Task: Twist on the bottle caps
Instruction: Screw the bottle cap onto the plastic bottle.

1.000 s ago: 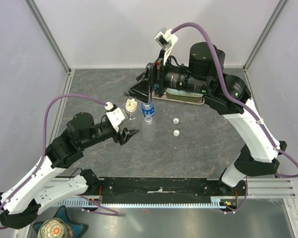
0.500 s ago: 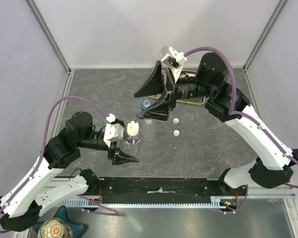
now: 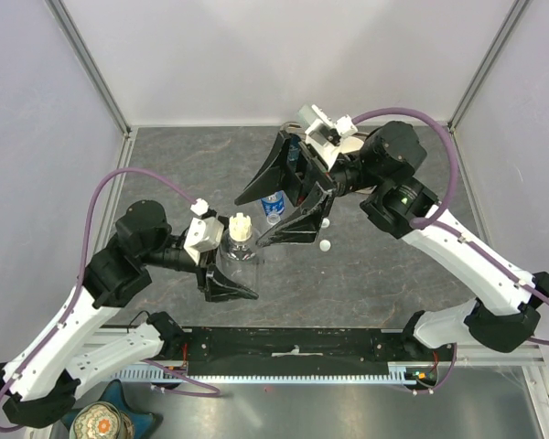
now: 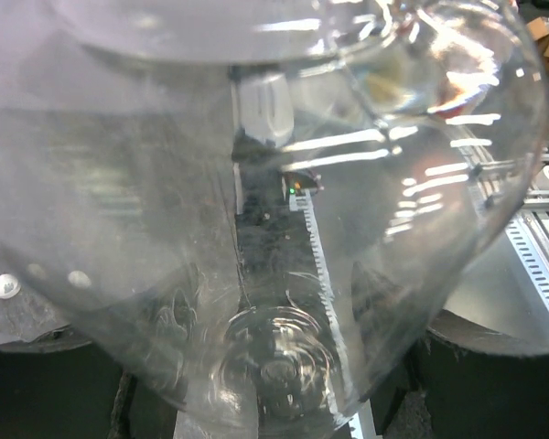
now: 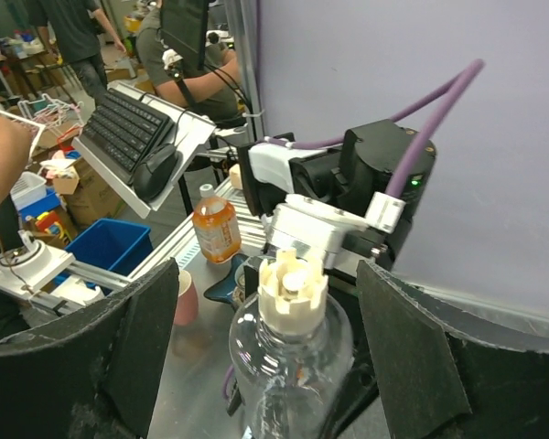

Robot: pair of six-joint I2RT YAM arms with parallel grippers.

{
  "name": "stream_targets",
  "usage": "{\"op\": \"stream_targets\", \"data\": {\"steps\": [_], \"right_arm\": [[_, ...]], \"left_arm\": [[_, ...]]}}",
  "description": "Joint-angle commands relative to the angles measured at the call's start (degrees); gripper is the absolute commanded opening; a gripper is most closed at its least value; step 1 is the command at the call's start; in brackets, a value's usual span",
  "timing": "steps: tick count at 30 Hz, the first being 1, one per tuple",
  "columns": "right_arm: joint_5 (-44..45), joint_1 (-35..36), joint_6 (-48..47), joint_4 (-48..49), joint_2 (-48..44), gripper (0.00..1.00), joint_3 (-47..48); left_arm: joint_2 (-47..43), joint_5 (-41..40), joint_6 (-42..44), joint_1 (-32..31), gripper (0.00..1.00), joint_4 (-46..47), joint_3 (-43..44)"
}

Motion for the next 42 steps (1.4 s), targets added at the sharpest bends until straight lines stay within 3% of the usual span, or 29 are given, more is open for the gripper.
{"op": "stream_targets", "data": {"steps": [1, 10, 14, 19, 22, 23, 26, 31, 33, 42], "right_arm": [[-0.42, 1.66, -1.23, 1.7, 1.72, 0.84, 1.59], [1.07, 2.28, -1.93, 0.47, 2.25, 0.75, 1.59], [1.69, 2.28, -2.28, -0.4, 2.34, 0.62, 1.33], [3.09, 2.28, -3.42, -1.63, 1.64, 0.53, 0.1], [3.97, 2.28, -4.3, -2.86, 1.46, 0.43, 0.19], [4.5, 2.28, -4.74, -3.39, 1.37, 0.35, 0.19], [6.43, 2.28, -6.93, -6.37, 1.19, 0.2, 0.62], [15.11, 2.28, -13.35, -19.02, 0.84, 0.1, 2.21], [18.99, 2.28, -16.16, -24.01, 0.32, 0.0, 2.21], [41.05, 3.24, -13.28, -27.48, -2.76, 0.0, -2.98]], "left_arm": [[1.11, 2.58, -3.91, 0.44, 0.13, 5.06, 0.38], [1.29, 2.41, -4.43, 0.97, 0.13, 6.64, 0.03], [1.21, 1.71, -4.17, 1.23, 0.13, 6.82, 0.03], [0.59, 1.0, -4.26, 1.76, 0.13, 7.0, 0.2], [0.33, 0.3, -4.17, 1.94, 0.12, 7.08, 0.2], [0.24, -0.14, -4.17, 2.03, 0.12, 7.26, 0.2], [0.15, -3.03, -4.17, 2.2, 0.11, 7.61, 0.55], [-0.03, -12.17, -2.94, 2.64, 0.1, 7.96, 2.05], [-0.11, -16.98, -1.46, 2.82, 0.1, 7.96, 2.49], [-0.82, -34.04, -0.92, 3.61, 0.09, 10.42, 2.75]]}}
